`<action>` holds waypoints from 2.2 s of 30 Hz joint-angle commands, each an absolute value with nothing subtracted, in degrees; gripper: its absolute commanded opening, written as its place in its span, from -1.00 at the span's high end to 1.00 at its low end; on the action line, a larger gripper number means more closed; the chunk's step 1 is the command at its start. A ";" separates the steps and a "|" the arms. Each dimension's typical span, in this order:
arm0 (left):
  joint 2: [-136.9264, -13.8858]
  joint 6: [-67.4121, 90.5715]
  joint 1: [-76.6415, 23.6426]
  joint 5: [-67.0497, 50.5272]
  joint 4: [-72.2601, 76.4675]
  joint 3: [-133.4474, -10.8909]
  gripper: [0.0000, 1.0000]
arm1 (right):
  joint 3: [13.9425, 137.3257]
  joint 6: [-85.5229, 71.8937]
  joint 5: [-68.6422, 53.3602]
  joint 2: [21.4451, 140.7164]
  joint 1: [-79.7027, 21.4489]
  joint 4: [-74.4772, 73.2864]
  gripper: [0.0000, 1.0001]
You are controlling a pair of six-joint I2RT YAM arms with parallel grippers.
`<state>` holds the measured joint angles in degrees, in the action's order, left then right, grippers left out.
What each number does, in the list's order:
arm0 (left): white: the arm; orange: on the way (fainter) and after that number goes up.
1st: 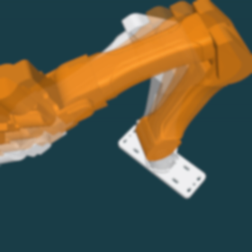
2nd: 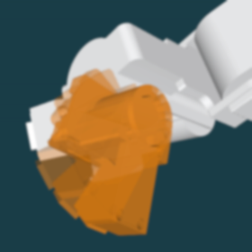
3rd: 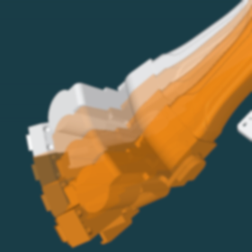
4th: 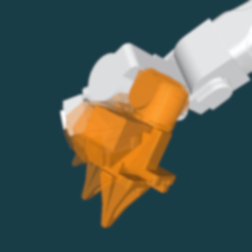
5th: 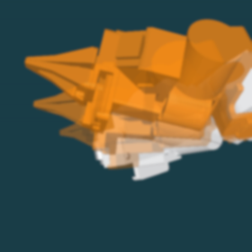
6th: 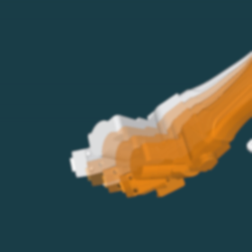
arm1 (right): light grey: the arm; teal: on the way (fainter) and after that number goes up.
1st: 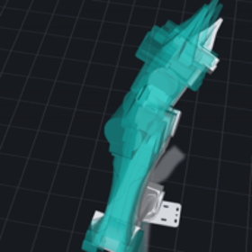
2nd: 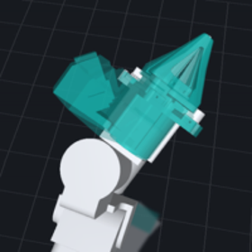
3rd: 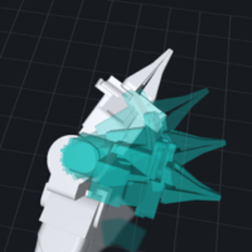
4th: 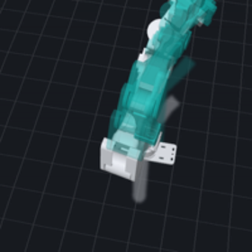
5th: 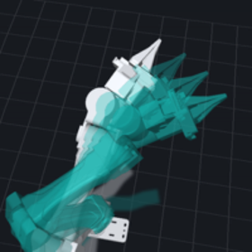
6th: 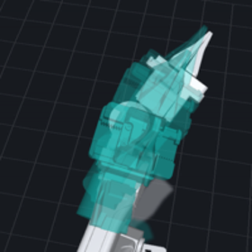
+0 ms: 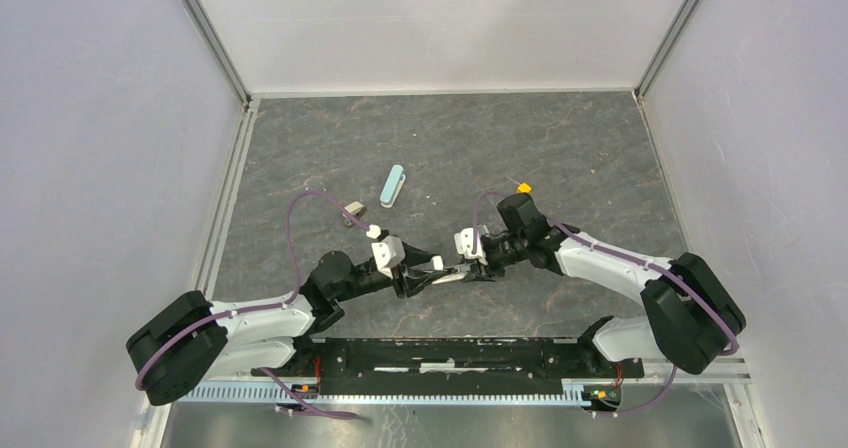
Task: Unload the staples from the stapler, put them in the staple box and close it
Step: Unload the staple at the center of the board.
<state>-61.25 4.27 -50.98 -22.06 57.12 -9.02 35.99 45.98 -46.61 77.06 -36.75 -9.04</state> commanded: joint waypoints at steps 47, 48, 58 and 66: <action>-46.39 67.82 -49.94 14.22 42.03 -2.99 0.96 | 41.84 25.43 -59.06 90.86 -27.36 -8.61 -0.50; -46.55 68.31 -49.92 13.96 41.47 -2.99 0.96 | 41.84 26.67 -58.25 89.87 -27.12 -9.09 -0.51; -40.54 76.23 -49.90 14.64 13.12 -11.63 0.95 | 34.97 51.78 -52.76 70.21 -27.45 -9.97 -0.57; -45.56 104.11 -49.05 9.89 0.56 -13.93 0.96 | 22.93 66.75 -44.67 55.39 -34.96 3.33 -0.96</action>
<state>-42.41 86.32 -49.82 12.49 9.13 -11.03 24.71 57.84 -50.87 56.60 -31.40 -5.63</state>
